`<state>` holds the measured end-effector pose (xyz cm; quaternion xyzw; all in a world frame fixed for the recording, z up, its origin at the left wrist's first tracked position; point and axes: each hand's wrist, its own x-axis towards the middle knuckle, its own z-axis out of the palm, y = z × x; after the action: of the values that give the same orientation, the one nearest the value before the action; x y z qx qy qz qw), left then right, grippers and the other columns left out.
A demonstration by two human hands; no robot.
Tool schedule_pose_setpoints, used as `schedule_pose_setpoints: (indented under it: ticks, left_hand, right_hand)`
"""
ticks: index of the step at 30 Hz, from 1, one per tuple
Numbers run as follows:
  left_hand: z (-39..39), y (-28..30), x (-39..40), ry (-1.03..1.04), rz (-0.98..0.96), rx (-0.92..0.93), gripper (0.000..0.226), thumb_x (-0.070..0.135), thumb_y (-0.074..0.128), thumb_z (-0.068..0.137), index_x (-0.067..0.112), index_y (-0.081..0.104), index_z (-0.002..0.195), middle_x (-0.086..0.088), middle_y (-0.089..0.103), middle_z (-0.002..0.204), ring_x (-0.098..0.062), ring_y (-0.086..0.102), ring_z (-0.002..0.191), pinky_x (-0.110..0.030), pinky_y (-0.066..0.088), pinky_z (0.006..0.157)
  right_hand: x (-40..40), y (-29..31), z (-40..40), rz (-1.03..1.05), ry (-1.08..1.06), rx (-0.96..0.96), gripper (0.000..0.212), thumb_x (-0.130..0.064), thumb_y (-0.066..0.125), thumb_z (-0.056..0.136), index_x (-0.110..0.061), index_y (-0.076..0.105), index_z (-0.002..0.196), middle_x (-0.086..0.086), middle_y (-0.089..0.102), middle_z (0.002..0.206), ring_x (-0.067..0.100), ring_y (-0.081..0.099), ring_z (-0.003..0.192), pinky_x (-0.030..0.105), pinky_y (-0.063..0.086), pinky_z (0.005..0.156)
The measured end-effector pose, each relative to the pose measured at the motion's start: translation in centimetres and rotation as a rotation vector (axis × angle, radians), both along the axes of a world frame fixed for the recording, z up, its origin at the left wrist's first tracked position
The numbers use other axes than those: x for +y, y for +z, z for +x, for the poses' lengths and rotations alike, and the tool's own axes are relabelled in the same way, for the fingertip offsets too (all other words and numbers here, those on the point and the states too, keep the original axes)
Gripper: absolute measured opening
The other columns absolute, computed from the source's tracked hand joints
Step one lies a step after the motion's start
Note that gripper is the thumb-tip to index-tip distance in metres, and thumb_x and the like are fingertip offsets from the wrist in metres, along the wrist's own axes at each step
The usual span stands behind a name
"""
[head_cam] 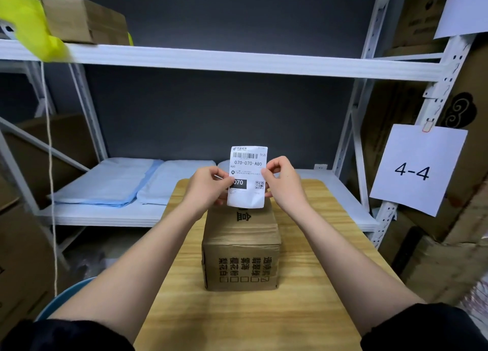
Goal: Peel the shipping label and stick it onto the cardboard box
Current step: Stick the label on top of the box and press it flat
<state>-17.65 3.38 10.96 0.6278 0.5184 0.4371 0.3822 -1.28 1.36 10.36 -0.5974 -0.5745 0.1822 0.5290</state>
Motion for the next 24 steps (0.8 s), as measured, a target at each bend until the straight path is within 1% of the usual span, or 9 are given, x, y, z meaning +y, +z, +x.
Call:
schedule_pose_setpoints:
  ticks: [2,3,5,7,12,15,18,21,24]
  left_hand:
    - [0.0,0.0,0.0,-0.006,-0.033,-0.035,0.008,0.018,0.064,0.086,0.013,0.061,0.081,-0.004,0.067,0.086,-0.017,0.063,0.059,-0.022,0.043,0.044]
    - [0.1,0.0,0.0,-0.011,-0.047,-0.051,0.008,0.018,0.064,0.087,0.012,0.061,0.082,-0.005,0.067,0.086,-0.015,0.062,0.057,-0.02,0.042,0.042]
    - [0.1,-0.1,0.0,-0.032,-0.069,-0.091,0.008,0.017,0.064,0.087,0.011,0.061,0.082,-0.005,0.066,0.085,-0.014,0.06,0.056,-0.018,0.043,0.041]
    - [0.2,-0.2,-0.1,-0.048,-0.08,-0.12,0.01,0.016,0.064,0.087,0.012,0.06,0.079,-0.006,0.065,0.086,-0.014,0.058,0.056,-0.018,0.045,0.04]
    - [0.5,-0.3,-0.1,-0.07,-0.126,-0.201,0.007,0.013,0.062,0.089,0.008,0.058,0.085,-0.01,0.065,0.085,-0.014,0.061,0.051,-0.017,0.05,0.04]
    - [0.5,-0.3,-0.1,-0.083,-0.147,-0.222,0.011,0.014,0.062,0.089,0.004,0.06,0.093,-0.009,0.066,0.087,-0.017,0.062,0.056,-0.019,0.053,0.044]
    - [0.5,-0.3,-0.2,-0.079,-0.164,-0.237,0.017,0.014,0.063,0.088,0.002,0.063,0.099,-0.007,0.067,0.087,-0.015,0.064,0.053,-0.018,0.053,0.044]
    - [0.5,-0.2,-0.3,-0.074,-0.178,-0.262,0.017,0.014,0.064,0.088,0.008,0.062,0.104,-0.007,0.069,0.086,-0.01,0.066,0.049,-0.016,0.051,0.042]
    - [0.5,0.0,-0.4,-0.045,-0.145,-0.212,0.02,0.015,0.065,0.087,0.005,0.066,0.104,-0.01,0.069,0.091,-0.014,0.065,0.065,-0.018,0.048,0.046]
  right_hand:
    - [0.1,-0.2,-0.1,-0.001,-0.031,-0.066,0.014,-0.022,0.051,0.092,-0.028,0.045,0.082,-0.011,0.055,0.086,0.025,0.064,0.089,0.047,0.058,0.069]
    - [0.1,-0.3,-0.1,0.001,-0.045,-0.103,0.016,-0.023,0.05,0.093,-0.031,0.042,0.08,-0.01,0.056,0.086,0.024,0.064,0.087,0.049,0.056,0.071]
    - [0.3,-0.5,0.0,0.007,-0.062,-0.183,0.012,-0.025,0.046,0.095,-0.027,0.041,0.085,-0.006,0.057,0.087,0.022,0.061,0.082,0.043,0.052,0.066]
    - [0.4,-0.7,0.0,0.025,-0.091,-0.292,0.008,-0.028,0.041,0.098,-0.022,0.038,0.094,-0.002,0.056,0.09,0.023,0.058,0.075,0.035,0.041,0.059]
    - [0.2,-1.4,-0.2,0.081,-0.184,-0.507,0.017,-0.034,0.032,0.101,-0.018,0.037,0.105,0.003,0.058,0.083,0.033,0.06,0.064,0.032,0.034,0.052]
    - [0.5,-1.6,-0.1,0.112,-0.203,-0.505,0.018,-0.035,0.032,0.101,-0.018,0.037,0.105,0.003,0.062,0.084,0.033,0.059,0.065,0.032,0.033,0.054]
    - [0.7,-1.6,-0.1,0.119,-0.194,-0.456,0.017,-0.035,0.033,0.1,-0.019,0.037,0.103,0.002,0.063,0.083,0.033,0.059,0.065,0.033,0.033,0.055]
    - [0.8,-1.6,-0.2,0.112,-0.196,-0.436,0.016,-0.033,0.034,0.1,-0.018,0.039,0.103,0.002,0.064,0.078,0.032,0.058,0.064,0.032,0.032,0.055]
    - [1.0,-1.7,-0.1,0.11,-0.179,-0.334,0.012,-0.03,0.037,0.1,-0.018,0.04,0.102,-0.001,0.059,0.069,0.023,0.05,0.057,0.031,0.03,0.053]
